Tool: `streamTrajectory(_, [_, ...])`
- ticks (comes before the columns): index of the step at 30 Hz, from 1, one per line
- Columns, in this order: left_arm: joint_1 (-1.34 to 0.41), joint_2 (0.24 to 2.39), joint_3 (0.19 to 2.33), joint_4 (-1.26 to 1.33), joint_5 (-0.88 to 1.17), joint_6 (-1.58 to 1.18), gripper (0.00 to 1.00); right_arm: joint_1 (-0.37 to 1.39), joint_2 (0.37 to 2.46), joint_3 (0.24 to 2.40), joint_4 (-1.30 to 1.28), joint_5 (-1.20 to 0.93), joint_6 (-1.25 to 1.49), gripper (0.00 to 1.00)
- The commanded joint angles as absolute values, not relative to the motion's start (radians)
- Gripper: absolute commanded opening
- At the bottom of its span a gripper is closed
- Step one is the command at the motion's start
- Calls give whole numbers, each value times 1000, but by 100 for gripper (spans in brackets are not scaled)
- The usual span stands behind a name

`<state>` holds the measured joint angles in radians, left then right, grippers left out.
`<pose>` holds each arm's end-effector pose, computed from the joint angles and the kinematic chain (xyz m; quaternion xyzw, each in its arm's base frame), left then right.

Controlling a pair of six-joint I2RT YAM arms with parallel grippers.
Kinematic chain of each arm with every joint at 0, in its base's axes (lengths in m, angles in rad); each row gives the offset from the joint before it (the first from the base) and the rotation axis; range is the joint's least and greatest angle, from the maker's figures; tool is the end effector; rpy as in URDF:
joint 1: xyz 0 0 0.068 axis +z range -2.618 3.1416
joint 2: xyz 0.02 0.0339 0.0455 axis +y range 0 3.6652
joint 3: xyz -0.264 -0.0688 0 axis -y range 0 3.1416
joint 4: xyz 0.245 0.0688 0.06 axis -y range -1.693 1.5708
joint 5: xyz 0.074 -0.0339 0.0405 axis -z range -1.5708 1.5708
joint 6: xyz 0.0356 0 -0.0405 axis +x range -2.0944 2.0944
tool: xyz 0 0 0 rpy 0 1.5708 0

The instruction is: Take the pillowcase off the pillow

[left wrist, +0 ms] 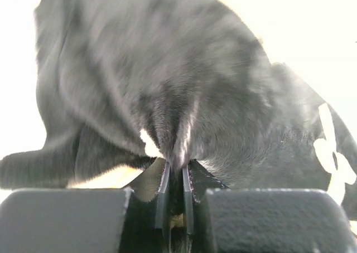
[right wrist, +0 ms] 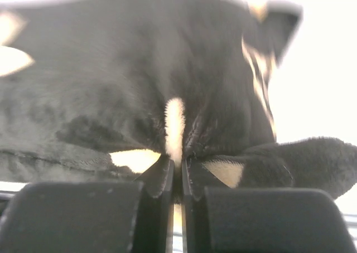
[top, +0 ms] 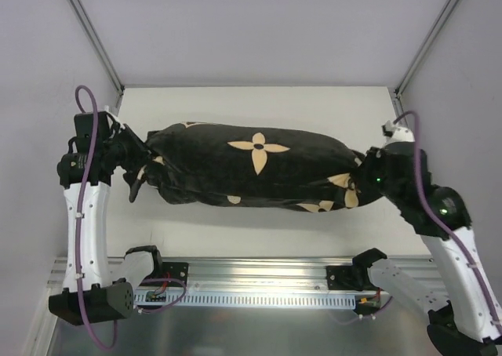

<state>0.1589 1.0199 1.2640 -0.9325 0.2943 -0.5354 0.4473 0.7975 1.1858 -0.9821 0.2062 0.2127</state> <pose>0.1878 0.0196 0.3872 -0.2454 0.8624 -0.2093 0.3901 0.1202 0.0496 0.3898 -0.0548 0.8780 0.0653 0.4711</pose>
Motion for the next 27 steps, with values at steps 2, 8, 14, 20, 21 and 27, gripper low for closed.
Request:
streamTrajectory(2, [175, 893, 1493, -887, 238, -545, 0, 445, 749, 1532, -1142, 299, 104, 1])
streamTrajectory(8, [128, 828, 1718, -963, 197, -525, 0, 446, 729, 1779, -1238, 242, 107, 1])
streamTrajectory(14, [126, 894, 1580, -916, 189, -565, 0, 442, 790, 1579, -1076, 249, 106, 1])
streamTrajectory(20, [136, 1244, 1600, -888, 241, -528, 13, 309, 1276, 1728, -988, 111, 35, 22])
streamTrajectory(21, [143, 1288, 1621, -891, 265, -517, 29, 293, 1342, 1776, -999, 94, 44, 62])
streamTrajectory(27, [147, 1336, 1680, -899, 312, -473, 99, 293, 1430, 1847, -956, 49, 94, 100])
